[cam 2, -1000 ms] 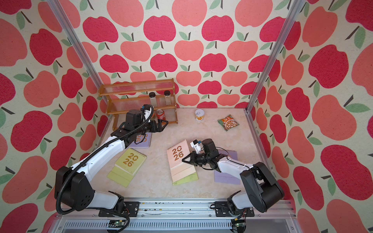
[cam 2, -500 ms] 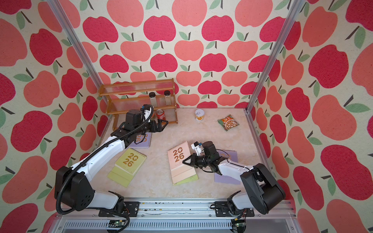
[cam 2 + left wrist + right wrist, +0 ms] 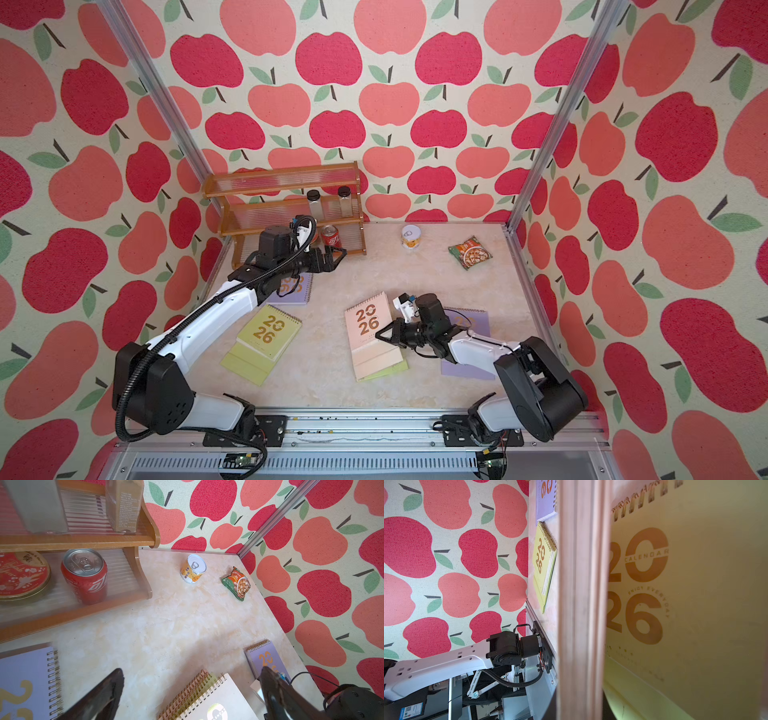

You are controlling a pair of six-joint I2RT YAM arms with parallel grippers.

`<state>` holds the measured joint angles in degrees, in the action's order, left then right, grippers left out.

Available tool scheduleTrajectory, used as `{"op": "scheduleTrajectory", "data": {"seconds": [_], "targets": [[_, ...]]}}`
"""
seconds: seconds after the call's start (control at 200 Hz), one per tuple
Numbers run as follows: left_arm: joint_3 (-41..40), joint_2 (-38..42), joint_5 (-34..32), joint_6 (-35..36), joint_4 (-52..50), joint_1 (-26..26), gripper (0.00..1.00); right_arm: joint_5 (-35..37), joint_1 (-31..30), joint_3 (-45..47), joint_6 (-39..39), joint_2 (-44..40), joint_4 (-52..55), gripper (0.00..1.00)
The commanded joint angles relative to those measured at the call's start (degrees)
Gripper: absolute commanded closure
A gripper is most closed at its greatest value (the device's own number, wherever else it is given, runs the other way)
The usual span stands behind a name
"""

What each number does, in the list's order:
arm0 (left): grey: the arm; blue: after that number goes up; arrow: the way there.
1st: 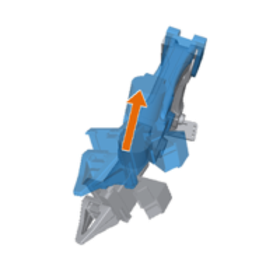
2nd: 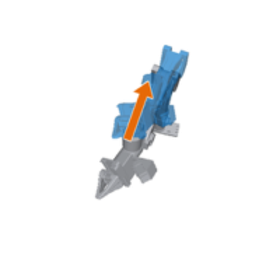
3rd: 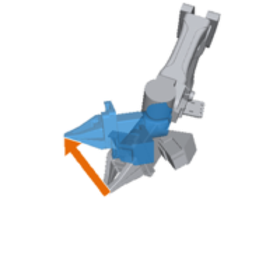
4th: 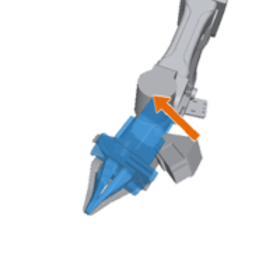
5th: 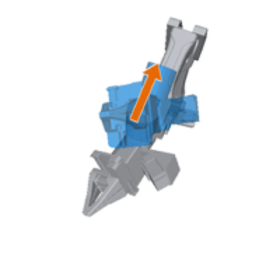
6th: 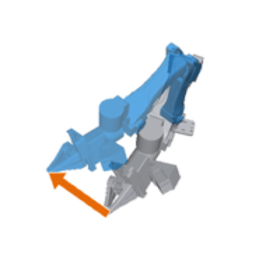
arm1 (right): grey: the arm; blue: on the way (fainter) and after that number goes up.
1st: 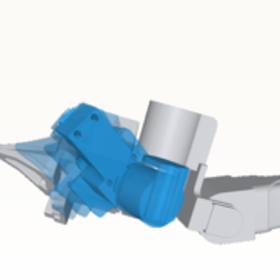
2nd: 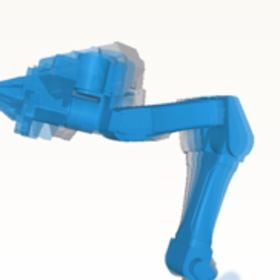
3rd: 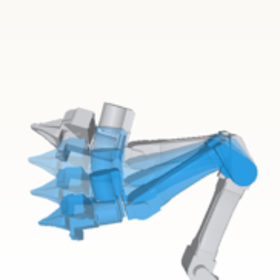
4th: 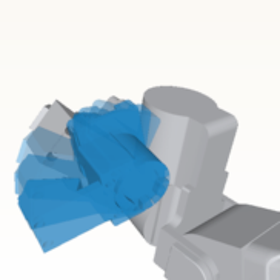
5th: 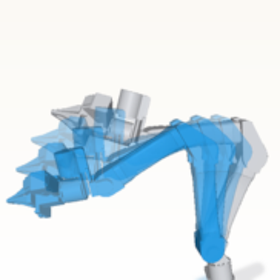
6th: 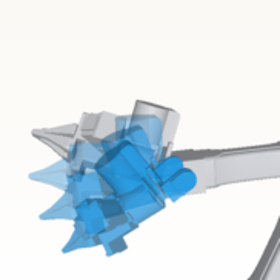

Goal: Stack the calendars
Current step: Place the calendar at the calendar.

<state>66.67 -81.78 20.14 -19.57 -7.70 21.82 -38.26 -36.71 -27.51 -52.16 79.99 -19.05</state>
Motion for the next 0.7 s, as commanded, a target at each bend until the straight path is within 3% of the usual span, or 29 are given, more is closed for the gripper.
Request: {"op": "scheduleTrajectory", "data": {"seconds": [0.0, 0.145, 0.29, 0.63, 0.695], "targets": [[-0.8, 0.4, 0.7, 0.3, -0.4, -0.3, 0.00, 1.4, -0.9, 0.6, 0.9, -0.5, 1.6, 1.00], [-1.1, 0.7, 0.8, 0.4, 0.0, -0.3, 0.00, 2.7, -1.3, 0.7, 1.7, -0.8, 3.8, 1.00], [-1.1, 0.3, 1.1, 0.5, 0.5, -0.4, 0.01, 4.3, -1.2, 0.2, 3.1, -1.7, 7.6, 0.93], [-1.5, 0.8, 1.4, 0.4, 0.8, -0.4, 0.01, 9.2, -1.3, -3.8, 8.9, -3.5, 20.1, 0.60], [-1.8, 0.8, 1.1, 0.4, 1.1, -0.4, 0.01, 9.9, -1.3, -4.5, 9.7, -3.8, 22.1, 0.50]]}}
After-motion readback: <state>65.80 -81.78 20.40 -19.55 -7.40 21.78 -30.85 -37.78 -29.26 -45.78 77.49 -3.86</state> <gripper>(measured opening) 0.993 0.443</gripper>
